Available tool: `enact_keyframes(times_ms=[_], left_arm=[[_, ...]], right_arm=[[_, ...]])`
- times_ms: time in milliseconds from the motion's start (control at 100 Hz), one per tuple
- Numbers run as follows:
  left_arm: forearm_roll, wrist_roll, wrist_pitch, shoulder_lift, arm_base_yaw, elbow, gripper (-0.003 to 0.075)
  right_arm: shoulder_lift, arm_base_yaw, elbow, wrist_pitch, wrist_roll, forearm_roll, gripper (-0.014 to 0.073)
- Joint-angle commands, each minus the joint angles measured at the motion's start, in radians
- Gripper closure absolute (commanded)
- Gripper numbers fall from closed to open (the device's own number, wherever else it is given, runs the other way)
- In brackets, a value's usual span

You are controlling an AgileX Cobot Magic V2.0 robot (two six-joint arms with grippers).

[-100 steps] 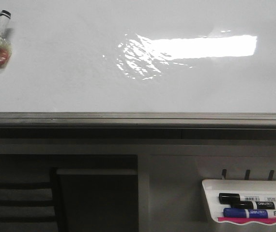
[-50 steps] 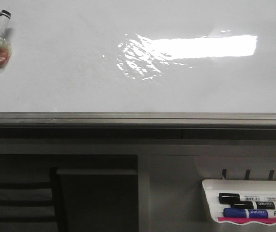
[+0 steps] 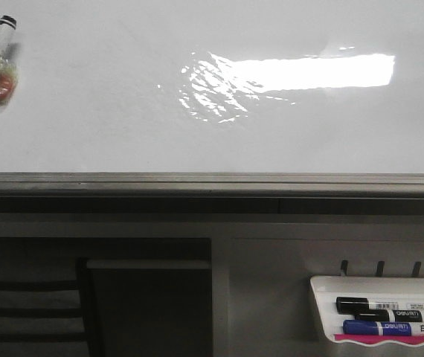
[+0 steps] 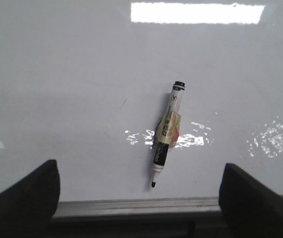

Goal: Write number 7 on whiteboard

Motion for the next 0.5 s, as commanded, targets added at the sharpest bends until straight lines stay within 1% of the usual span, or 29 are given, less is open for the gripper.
enact_keyframes(times_ms=[0, 100, 290, 410, 490], left_arm=[[-0.02, 0.055, -0.049, 0.067, -0.004, -0.031, 0.0121], [-0.022, 0.113, -0.049, 0.15, -0.004, -0.031, 0.0121], [-0.03, 0.113, -0.081, 0.308, -0.01, -0.035, 0.0121], [-0.028, 0.121, -0.085, 0.382, -0.064, -0.061, 0.0121], [-0.022, 0.141, -0.116, 0.432, -0.1, -0.078, 0.0121]], right_arm=[[0.013, 0.0, -0.036, -0.079, -0.011, 0.009, 0.0071], [0.013, 0.0, -0.036, -0.08, -0.011, 0.025, 0.0071], [0.013, 0.0, -0.036, -0.08, -0.011, 0.045, 0.0071], [0.013, 0.0, -0.034, -0.08, -0.011, 0.045, 0.0071], [0.013, 0.0, -0.034, -0.081, -0.011, 0.045, 0.0071]])
